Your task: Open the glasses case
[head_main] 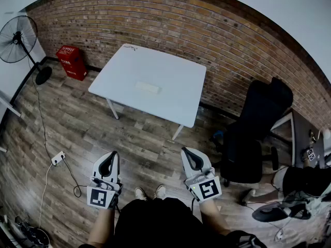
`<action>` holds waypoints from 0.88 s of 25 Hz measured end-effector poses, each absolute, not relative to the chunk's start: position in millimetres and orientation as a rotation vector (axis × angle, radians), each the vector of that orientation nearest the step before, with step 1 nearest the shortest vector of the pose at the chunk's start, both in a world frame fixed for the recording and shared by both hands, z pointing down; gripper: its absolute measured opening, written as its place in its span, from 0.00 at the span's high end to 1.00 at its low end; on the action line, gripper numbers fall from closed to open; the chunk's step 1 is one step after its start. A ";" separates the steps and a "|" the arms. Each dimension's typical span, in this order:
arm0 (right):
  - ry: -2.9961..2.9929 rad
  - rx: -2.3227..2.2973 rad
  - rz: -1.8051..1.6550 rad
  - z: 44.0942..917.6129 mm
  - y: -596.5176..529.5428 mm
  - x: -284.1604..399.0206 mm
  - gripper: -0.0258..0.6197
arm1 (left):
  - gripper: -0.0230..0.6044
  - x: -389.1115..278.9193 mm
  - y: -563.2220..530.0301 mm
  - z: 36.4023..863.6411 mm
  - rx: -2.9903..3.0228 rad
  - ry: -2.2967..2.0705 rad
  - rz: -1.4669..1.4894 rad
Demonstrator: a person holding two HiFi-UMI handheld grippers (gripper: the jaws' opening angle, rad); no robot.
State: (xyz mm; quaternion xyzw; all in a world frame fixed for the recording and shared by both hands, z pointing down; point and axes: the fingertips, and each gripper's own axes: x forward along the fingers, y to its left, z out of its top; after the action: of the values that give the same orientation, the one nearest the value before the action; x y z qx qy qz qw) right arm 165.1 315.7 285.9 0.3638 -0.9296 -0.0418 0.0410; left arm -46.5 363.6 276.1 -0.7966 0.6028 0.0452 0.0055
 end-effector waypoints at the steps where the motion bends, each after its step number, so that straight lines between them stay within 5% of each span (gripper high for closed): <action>1: -2.846 1.112 -0.129 286.2 314.9 165.2 0.95 | 0.95 -46.1 362.8 276.4 -2.494 1.886 0.143; 22: -2.939 0.973 -0.013 316.4 306.9 193.9 0.95 | 0.95 -20.1 367.9 281.5 -2.410 1.975 0.062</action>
State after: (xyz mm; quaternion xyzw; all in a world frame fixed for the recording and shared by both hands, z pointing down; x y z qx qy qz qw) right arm 193.9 306.9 316.4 0.3142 -0.9491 -0.0042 0.0228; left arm -20.1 367.9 281.5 -0.7732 0.6337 0.0197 0.0128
